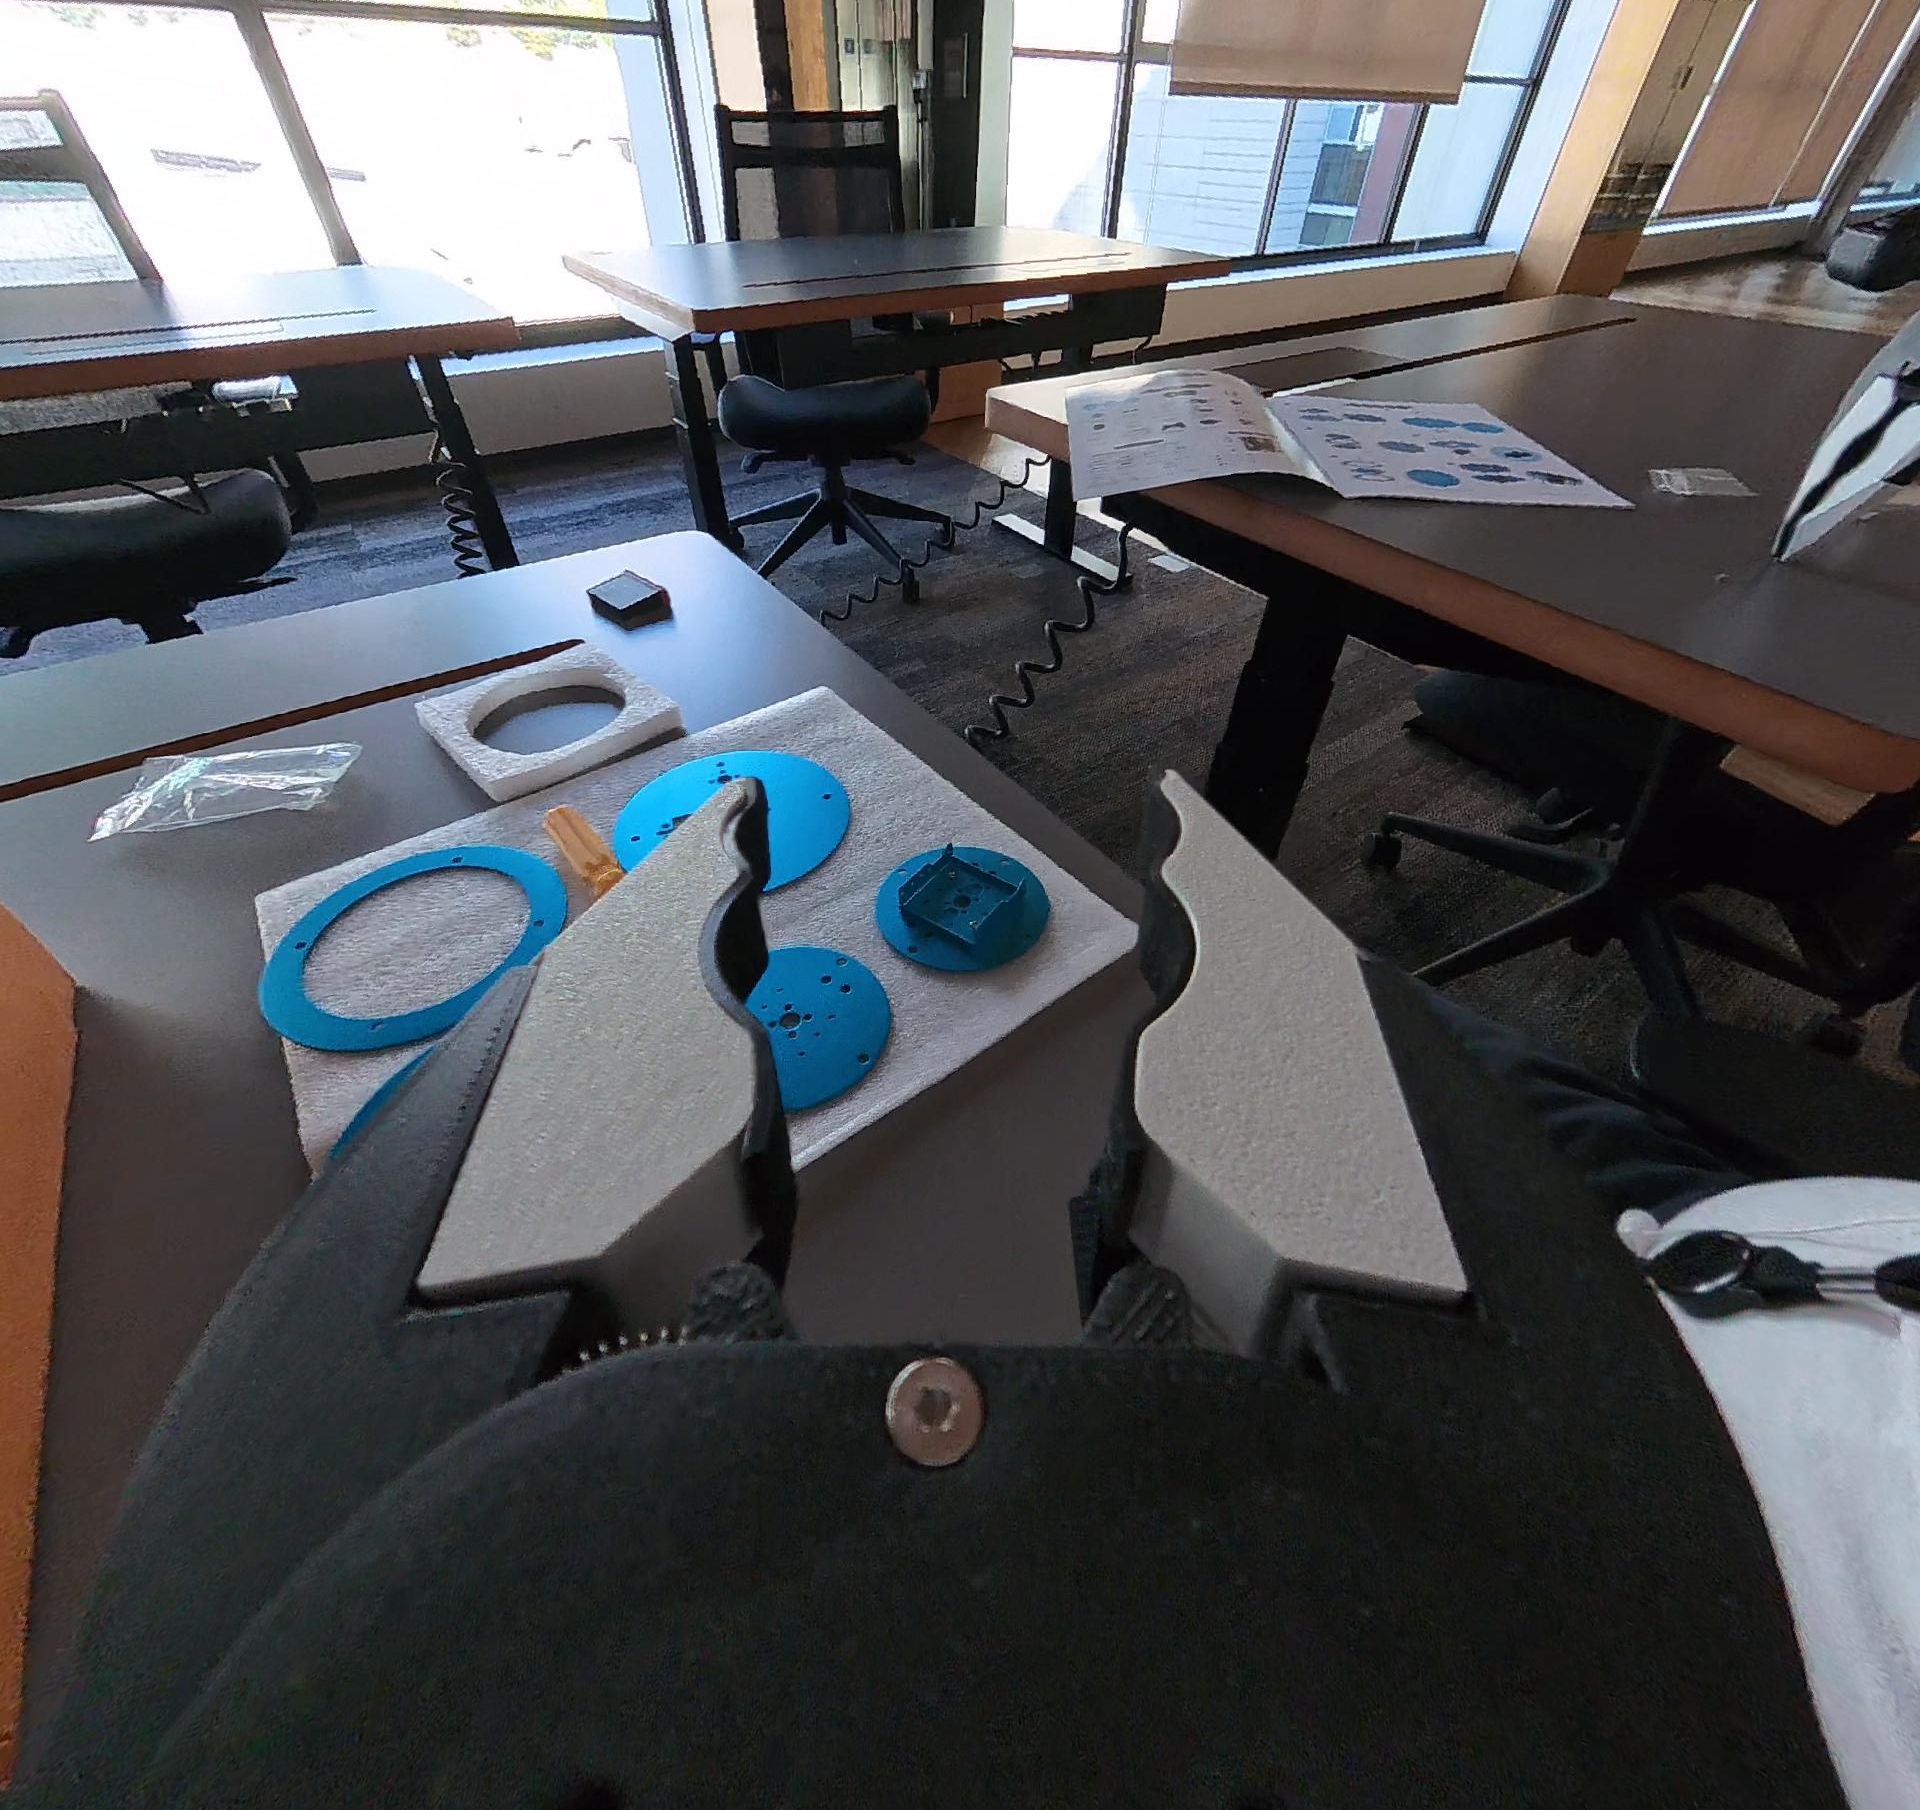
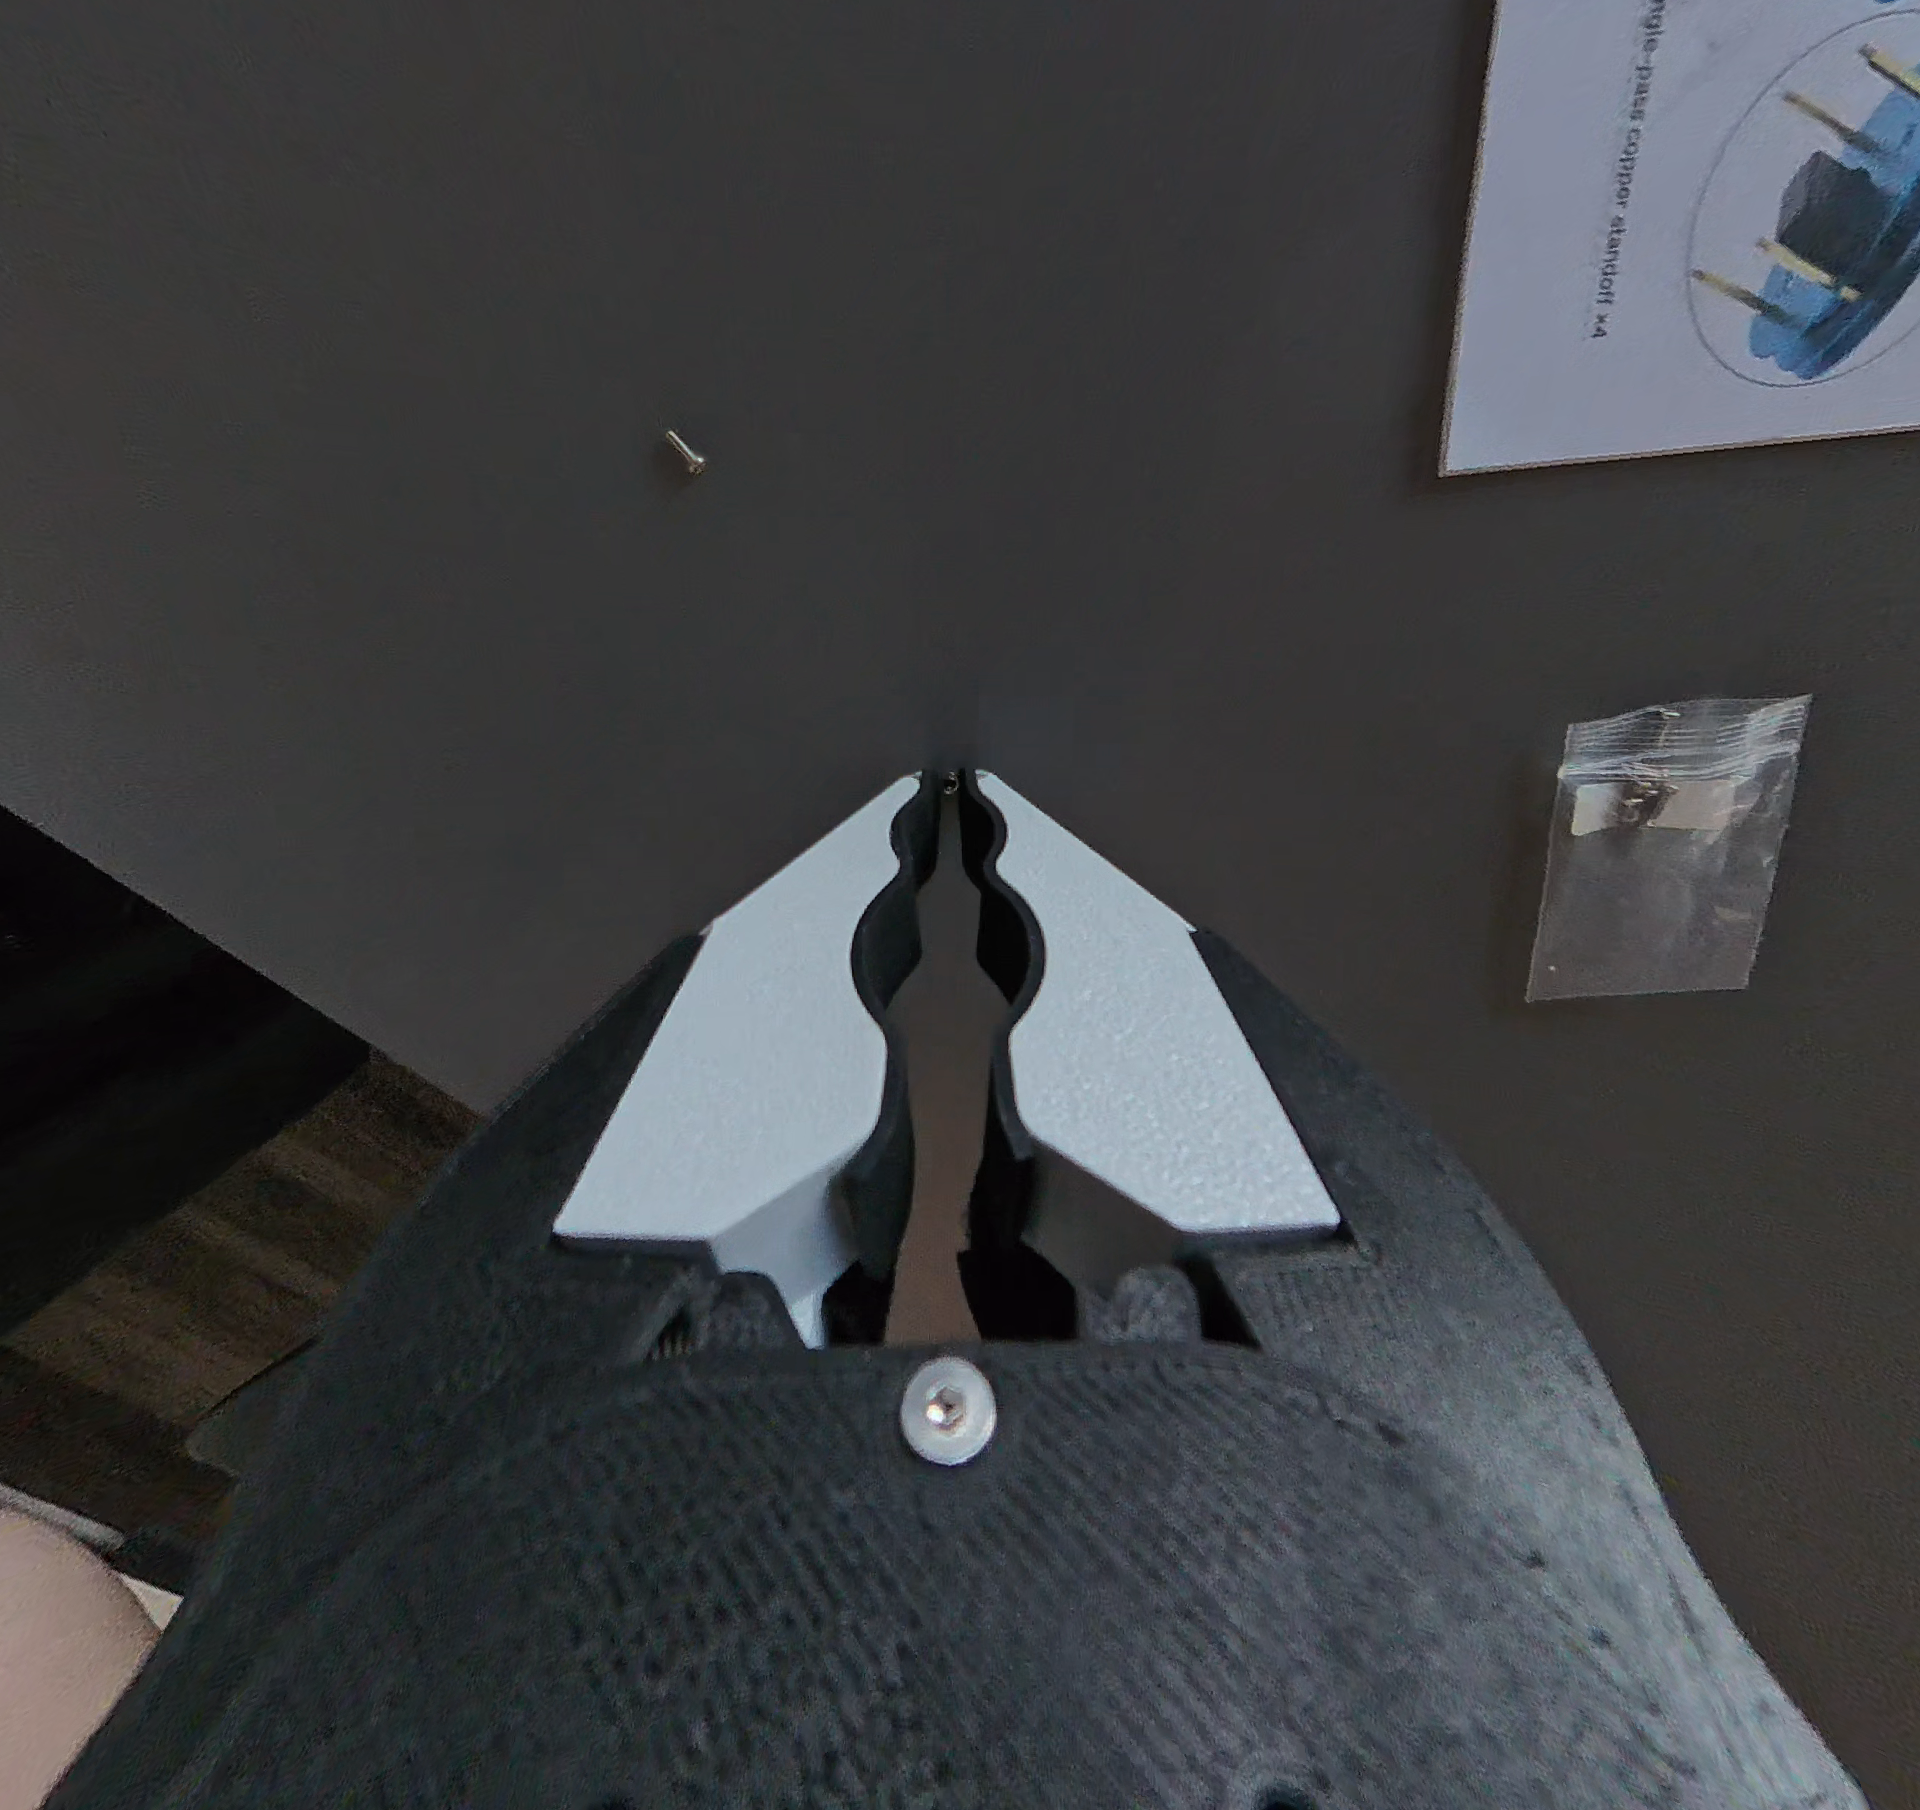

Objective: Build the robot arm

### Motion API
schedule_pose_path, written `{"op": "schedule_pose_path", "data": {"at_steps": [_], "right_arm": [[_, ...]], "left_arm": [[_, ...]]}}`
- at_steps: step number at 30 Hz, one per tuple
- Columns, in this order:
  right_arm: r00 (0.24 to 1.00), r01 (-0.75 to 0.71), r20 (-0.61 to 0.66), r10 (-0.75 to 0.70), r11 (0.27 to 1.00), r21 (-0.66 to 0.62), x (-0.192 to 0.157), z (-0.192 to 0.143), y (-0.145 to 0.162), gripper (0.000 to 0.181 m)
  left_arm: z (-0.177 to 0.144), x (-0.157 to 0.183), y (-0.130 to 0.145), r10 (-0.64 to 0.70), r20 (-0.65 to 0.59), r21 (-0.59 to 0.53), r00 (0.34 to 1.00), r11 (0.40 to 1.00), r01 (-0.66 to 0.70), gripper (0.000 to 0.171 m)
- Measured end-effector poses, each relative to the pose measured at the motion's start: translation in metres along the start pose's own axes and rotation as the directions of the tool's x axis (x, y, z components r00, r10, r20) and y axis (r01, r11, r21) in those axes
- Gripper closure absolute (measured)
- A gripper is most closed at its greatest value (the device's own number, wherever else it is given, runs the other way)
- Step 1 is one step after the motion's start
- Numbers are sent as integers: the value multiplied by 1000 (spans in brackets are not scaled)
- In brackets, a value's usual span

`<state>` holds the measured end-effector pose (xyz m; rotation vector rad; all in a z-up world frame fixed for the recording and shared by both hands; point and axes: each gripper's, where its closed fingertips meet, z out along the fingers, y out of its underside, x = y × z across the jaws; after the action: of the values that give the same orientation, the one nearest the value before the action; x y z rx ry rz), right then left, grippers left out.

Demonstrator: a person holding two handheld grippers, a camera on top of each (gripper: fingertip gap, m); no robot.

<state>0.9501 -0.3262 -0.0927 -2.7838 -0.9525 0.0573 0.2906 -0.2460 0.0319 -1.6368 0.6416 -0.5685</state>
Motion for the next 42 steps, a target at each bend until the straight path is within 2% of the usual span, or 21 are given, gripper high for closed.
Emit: {"op": "schedule_pose_path", "data": {"at_steps": [10, 17, 28, 32, 36, 39, 42], "right_arm": [[1000, 15, -17, -15, 1000, -28, 2, 0, -3, 179], [999, 33, -26, -33, 999, 10, 6, -2, -11, 179], [996, 74, -60, -70, 995, 73, 10, -40, -44, 179], [989, 134, -68, -130, 988, 72, 6, -56, -70, 179], [974, 219, -77, -213, 973, 72, -2, -68, -108, 179], [949, 311, -81, -306, 947, 74, -14, -74, -152, 179], [892, 449, -94, -441, 888, 94, -39, -78, -217, 179]], "left_arm": [[-17, -26, 6, -63, 48, 5, 997, 998, 62, 100], [-25, -28, 10, -76, 66, 17, 995, 997, 75, 100], [-31, -35, 22, -127, 60, 37, 990, 991, 125, 100], [-29, -35, 23, -125, 59, 37, 990, 992, 123, 100], [-31, -34, 26, -124, 62, 39, 990, 992, 121, 100], [-38, -37, 29, -132, 78, 45, 988, 991, 128, 100], [-47, -41, 30, -147, 95, 58, 985, 988, 142, 100]]}}
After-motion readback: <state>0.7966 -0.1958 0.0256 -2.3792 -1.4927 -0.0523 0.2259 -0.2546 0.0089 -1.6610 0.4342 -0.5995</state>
